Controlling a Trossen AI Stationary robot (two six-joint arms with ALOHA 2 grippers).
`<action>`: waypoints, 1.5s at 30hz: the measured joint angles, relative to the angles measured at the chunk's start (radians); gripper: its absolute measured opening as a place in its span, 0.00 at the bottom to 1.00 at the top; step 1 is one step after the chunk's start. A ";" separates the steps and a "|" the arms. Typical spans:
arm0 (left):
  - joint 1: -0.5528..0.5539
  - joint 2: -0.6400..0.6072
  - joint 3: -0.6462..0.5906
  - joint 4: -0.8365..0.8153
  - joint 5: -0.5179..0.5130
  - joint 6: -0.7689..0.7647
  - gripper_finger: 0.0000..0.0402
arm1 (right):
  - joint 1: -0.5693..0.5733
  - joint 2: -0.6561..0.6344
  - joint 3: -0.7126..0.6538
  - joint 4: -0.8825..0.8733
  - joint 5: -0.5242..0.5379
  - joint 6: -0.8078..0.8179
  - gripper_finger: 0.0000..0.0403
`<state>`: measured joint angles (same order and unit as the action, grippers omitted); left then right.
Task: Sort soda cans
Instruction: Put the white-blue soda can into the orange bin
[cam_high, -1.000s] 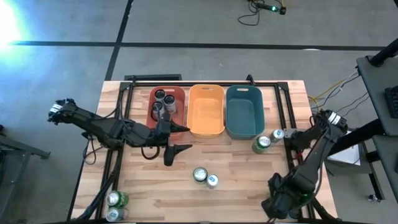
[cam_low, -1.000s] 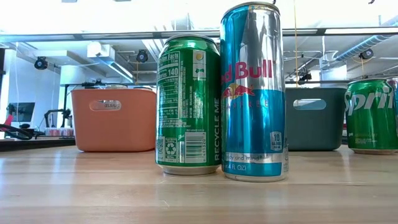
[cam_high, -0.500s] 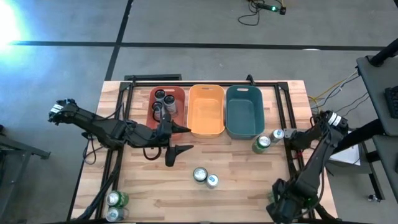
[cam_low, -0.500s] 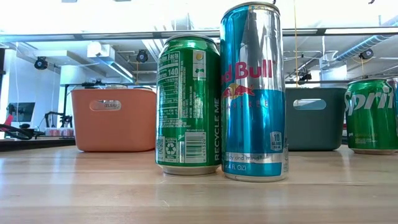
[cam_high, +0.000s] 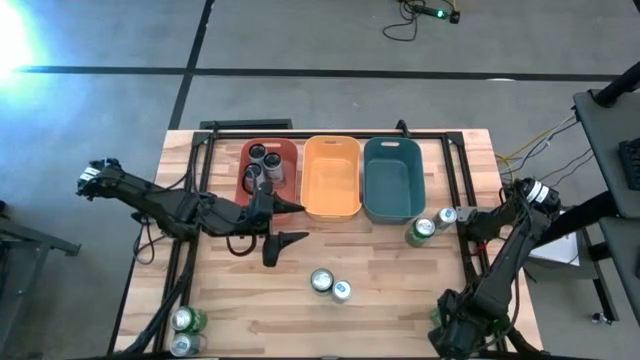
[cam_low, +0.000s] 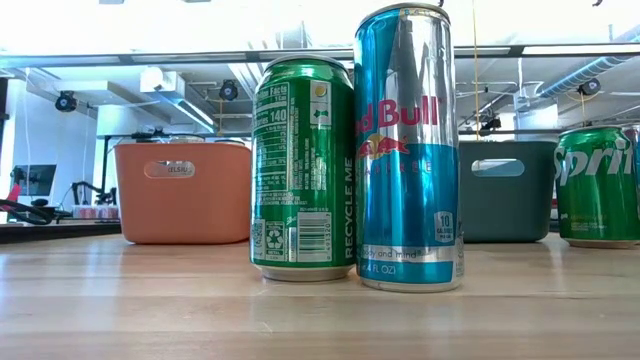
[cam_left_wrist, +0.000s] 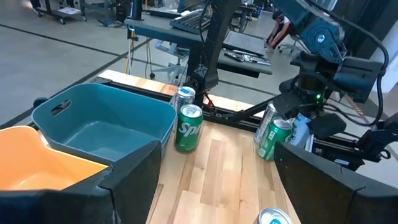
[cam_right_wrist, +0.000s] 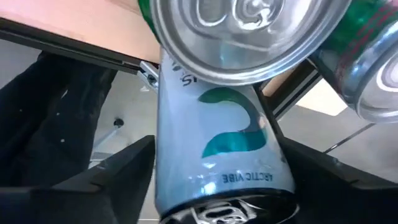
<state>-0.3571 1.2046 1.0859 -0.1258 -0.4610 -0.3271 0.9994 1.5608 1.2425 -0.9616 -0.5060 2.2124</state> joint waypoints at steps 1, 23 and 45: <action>0.000 0.000 0.000 0.001 0.000 0.000 0.73 | 0.004 0.000 0.001 0.001 0.000 0.000 0.72; 0.002 -0.006 0.000 0.021 -0.002 0.011 0.74 | -0.117 -0.087 0.104 0.000 0.009 -0.147 0.65; 0.002 -0.006 0.000 0.021 -0.003 -0.044 0.74 | -0.487 -0.085 0.193 -0.254 0.432 -0.995 0.65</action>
<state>-0.3553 1.1988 1.0859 -0.1047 -0.4641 -0.3708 0.5125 1.4754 1.4357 -1.2154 -0.0742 1.2177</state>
